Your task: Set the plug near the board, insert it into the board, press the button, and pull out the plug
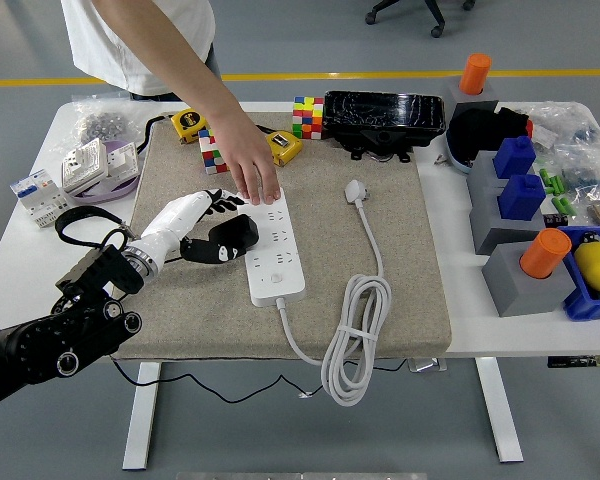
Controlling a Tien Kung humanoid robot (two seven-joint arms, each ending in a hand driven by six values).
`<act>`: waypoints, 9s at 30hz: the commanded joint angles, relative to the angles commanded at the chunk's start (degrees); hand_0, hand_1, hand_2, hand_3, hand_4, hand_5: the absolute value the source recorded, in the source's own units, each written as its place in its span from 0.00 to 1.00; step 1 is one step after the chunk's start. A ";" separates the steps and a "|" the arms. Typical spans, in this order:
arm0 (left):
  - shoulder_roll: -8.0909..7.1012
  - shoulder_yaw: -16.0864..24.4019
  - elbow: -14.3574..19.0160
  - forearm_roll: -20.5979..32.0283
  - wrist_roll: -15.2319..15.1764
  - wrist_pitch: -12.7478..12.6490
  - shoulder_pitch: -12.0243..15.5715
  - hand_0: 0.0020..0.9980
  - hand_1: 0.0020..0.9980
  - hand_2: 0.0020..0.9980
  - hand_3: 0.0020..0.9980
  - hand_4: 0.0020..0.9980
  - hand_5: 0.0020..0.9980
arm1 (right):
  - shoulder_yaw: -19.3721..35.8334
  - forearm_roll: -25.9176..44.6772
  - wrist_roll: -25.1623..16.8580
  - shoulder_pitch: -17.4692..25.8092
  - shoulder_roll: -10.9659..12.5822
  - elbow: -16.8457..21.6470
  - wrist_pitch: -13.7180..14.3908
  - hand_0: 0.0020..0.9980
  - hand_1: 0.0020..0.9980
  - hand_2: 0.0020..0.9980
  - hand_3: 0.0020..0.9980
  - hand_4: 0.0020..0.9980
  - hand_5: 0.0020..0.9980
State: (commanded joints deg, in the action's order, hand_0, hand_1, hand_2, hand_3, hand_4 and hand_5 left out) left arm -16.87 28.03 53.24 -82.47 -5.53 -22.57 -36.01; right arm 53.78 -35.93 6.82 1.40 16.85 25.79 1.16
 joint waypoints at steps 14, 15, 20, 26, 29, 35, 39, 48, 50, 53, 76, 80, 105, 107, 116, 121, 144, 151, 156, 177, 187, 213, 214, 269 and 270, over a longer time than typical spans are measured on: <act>-0.92 9.06 6.64 -1.82 -0.40 -0.77 4.70 0.68 0.74 0.76 0.78 1.00 0.25 | -1.26 -0.02 0.01 -0.64 0.00 -0.03 -0.02 0.68 0.69 0.70 0.60 0.94 0.53; -1.07 10.65 7.75 -1.94 -0.56 -0.96 5.60 0.68 0.74 0.76 0.78 1.00 0.25 | -1.41 -0.14 0.00 -0.89 0.16 0.16 0.04 0.68 0.69 0.70 0.60 0.94 0.53; -1.51 15.88 11.03 -2.95 -0.63 -1.22 8.44 0.68 0.74 0.76 0.78 1.00 0.27 | -1.76 -0.24 0.06 -0.93 0.47 0.57 0.05 0.68 0.69 0.70 0.60 0.94 0.53; -1.28 20.61 12.86 -2.65 -0.82 -1.34 10.59 0.68 0.74 0.76 0.77 1.00 0.31 | -1.94 -0.10 0.11 -0.95 0.42 0.27 -0.03 0.68 0.69 0.70 0.60 0.94 0.53; -1.23 22.25 13.44 -2.70 -0.90 -1.44 11.54 0.68 0.74 0.76 0.77 1.00 0.31 | -2.10 -0.07 0.10 -1.06 0.43 0.28 -0.04 0.68 0.69 0.70 0.60 0.94 0.53; -1.13 24.34 14.33 -2.57 -1.29 -1.81 13.03 0.69 0.74 0.75 0.77 1.00 0.33 | -2.25 -0.01 0.10 -0.76 0.25 0.20 -0.06 0.68 0.69 0.70 0.60 0.94 0.53; -1.31 25.09 14.77 -2.33 -1.71 -2.28 13.54 0.70 0.74 0.75 0.77 1.00 0.38 | -2.19 -0.09 0.01 -1.01 0.32 0.51 0.00 0.68 0.69 0.70 0.60 0.94 0.53; -1.50 25.22 15.91 -1.25 -2.09 -4.30 14.95 0.70 0.74 0.75 0.77 0.99 0.46 | -1.73 -0.20 0.03 -0.84 0.22 0.44 0.03 0.68 0.69 0.70 0.60 0.94 0.53; -1.38 24.83 15.74 -1.26 -1.59 -4.34 15.14 0.71 0.75 0.76 0.77 0.96 0.49 | -1.53 -0.18 0.03 -0.66 0.29 0.44 0.06 0.68 0.69 0.70 0.60 0.94 0.53; -1.32 23.96 15.51 -1.26 -0.86 -4.17 15.05 0.71 0.75 0.76 0.77 0.96 0.49 | -1.08 -0.23 0.05 -0.34 0.25 0.41 0.01 0.68 0.69 0.70 0.60 0.94 0.53; -2.72 15.56 17.77 -5.14 3.76 -2.15 14.67 0.72 0.73 0.74 0.73 0.95 0.52 | -0.84 -0.17 0.05 -0.53 0.45 0.36 -0.01 0.68 0.69 0.70 0.60 0.94 0.53; -2.88 14.46 18.64 -6.78 4.93 -1.56 14.62 0.72 0.72 0.73 0.72 0.94 0.52 | -0.96 -0.18 0.04 -0.64 0.53 0.38 -0.02 0.68 0.69 0.70 0.60 0.94 0.53; -2.23 9.16 18.18 -7.71 8.11 1.09 11.22 0.71 0.72 0.73 0.72 0.91 0.52 | -1.55 -0.17 -0.02 -1.05 1.04 0.60 -0.03 0.68 0.69 0.70 0.60 0.94 0.53; -2.13 8.55 18.26 -7.59 8.15 1.10 10.89 0.71 0.72 0.73 0.72 0.91 0.52 | -1.48 -0.16 -0.02 -0.96 1.01 0.58 -0.02 0.68 0.69 0.70 0.60 0.94 0.53; -1.54 7.17 18.38 -7.56 8.27 1.43 9.06 0.71 0.72 0.72 0.72 0.90 0.52 | -0.93 -0.22 0.00 -0.82 0.89 0.50 -0.03 0.68 0.69 0.70 0.60 0.94 0.53; -1.12 6.56 18.27 -7.56 8.41 1.50 8.26 0.71 0.72 0.72 0.71 0.90 0.53 | -0.77 -0.27 -0.01 -0.77 0.86 0.52 -0.02 0.68 0.69 0.70 0.60 0.94 0.53; 0.19 5.86 14.83 -6.23 8.78 1.90 6.39 0.71 0.71 0.72 0.71 0.90 0.53 | -0.43 -0.28 -0.01 -0.60 0.61 0.61 -0.02 0.68 0.69 0.70 0.60 0.94 0.53; 0.16 6.83 16.56 -6.29 8.32 1.61 6.90 0.71 0.71 0.72 0.71 0.90 0.53 | -0.46 -0.31 -0.07 -0.61 0.53 0.70 -0.01 0.68 0.69 0.70 0.60 0.94 0.53; -0.55 8.48 19.71 -6.38 7.97 1.24 7.71 0.71 0.72 0.72 0.72 0.90 0.53 | -0.34 -0.39 -0.07 -0.65 0.52 0.70 0.01 0.68 0.69 0.70 0.60 0.94 0.53; -6.41 12.13 36.26 -8.91 28.14 19.85 10.37 0.14 0.08 0.13 0.86 0.67 0.01 | -0.93 -0.43 -0.03 -1.13 0.80 0.67 -0.07 0.68 0.69 0.70 0.60 0.94 0.53; -6.61 10.10 36.35 -7.16 31.02 24.01 9.13 0.13 0.07 0.13 0.86 0.65 0.00 | -1.66 -0.28 0.02 -1.47 1.25 0.63 -0.09 0.68 0.69 0.70 0.60 0.94 0.53; -5.79 5.23 31.79 -4.33 30.94 25.60 6.99 0.11 0.06 0.13 0.81 0.67 0.00 | -4.28 0.11 0.02 -2.09 2.39 0.76 -0.18 0.68 0.69 0.70 0.60 0.94 0.53; -5.75 5.14 31.68 -4.15 30.91 25.56 7.06 0.11 0.06 0.13 0.81 0.67 0.00 | -4.44 0.11 0.01 -2.01 2.45 0.80 -0.16 0.68 0.69 0.70 0.60 0.94 0.53; -4.71 9.26 31.37 1.38 19.48 14.83 10.29 0.22 0.16 0.28 0.59 0.75 0.22 | -4.50 -0.19 -0.06 -0.87 2.52 1.08 -0.02 0.68 0.69 0.70 0.60 0.94 0.53; -4.65 9.21 31.34 1.38 19.67 14.93 10.29 0.22 0.16 0.28 0.59 0.75 0.22 | -4.49 -0.21 -0.03 -0.86 2.43 1.10 -0.08 0.68 0.69 0.70 0.60 0.94 0.53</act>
State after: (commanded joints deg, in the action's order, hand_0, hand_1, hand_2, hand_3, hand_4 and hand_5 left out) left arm -21.52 37.24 84.57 -81.09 14.13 -7.64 -25.72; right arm 49.29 -36.14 6.79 0.54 19.28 26.88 1.09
